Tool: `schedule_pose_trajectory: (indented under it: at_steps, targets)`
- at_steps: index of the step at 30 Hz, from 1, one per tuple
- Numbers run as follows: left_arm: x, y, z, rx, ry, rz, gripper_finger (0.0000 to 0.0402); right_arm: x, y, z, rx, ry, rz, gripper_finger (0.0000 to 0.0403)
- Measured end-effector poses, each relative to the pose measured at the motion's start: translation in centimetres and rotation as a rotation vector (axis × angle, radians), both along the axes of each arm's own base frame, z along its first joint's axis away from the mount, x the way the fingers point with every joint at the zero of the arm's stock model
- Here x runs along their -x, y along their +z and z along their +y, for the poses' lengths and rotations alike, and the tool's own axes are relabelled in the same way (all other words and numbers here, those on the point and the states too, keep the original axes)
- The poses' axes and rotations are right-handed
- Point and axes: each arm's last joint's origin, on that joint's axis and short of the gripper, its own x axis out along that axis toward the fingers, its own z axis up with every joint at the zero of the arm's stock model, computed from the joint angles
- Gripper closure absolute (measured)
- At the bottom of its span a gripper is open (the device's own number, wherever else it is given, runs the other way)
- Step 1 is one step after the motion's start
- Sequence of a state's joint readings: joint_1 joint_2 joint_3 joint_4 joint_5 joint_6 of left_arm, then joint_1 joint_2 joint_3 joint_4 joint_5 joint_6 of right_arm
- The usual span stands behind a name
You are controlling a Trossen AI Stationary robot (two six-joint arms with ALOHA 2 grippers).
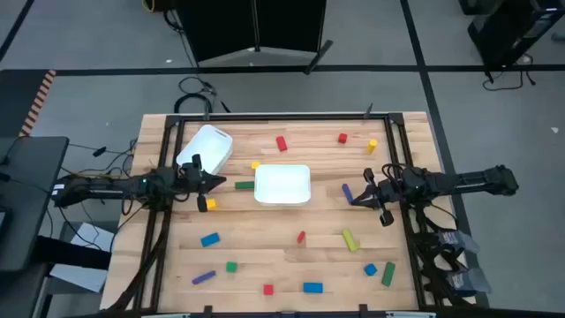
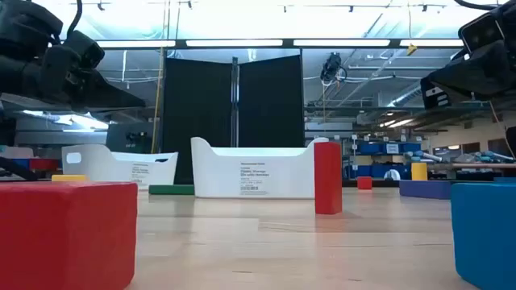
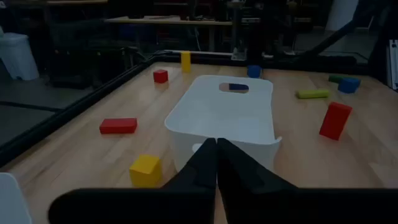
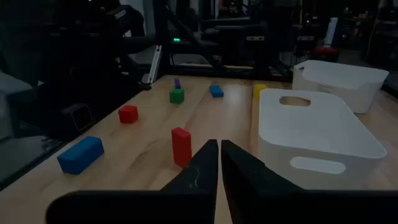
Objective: Sort blocks by size
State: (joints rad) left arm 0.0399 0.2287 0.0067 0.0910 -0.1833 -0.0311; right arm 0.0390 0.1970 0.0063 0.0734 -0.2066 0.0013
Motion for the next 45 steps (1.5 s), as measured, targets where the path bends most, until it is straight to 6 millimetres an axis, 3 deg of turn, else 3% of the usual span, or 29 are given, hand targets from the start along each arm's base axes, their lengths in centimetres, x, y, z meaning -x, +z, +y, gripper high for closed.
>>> schedule_pose_trajectory:
  at_steps: [32,37,42,45]
  targets:
    - [0.0,0.0,0.0,0.004,0.001,-0.003,0.0382,0.0,0.0,0.0,0.0,0.0,0.0,0.037]
    - [-0.1,1.0,0.0,0.056,0.004,-0.121,0.0382,0.0,0.0,0.0,0.0,0.0,0.0,0.037]
    - [0.0,2.5,0.0,0.219,0.006,-0.314,0.0382,0.0,0.0,0.0,0.0,0.0,0.0,0.037]
    - [-0.1,2.5,-0.1,0.212,-0.027,-0.256,0.0382,0.0,0.0,0.0,0.019,0.002,-0.005,0.037]
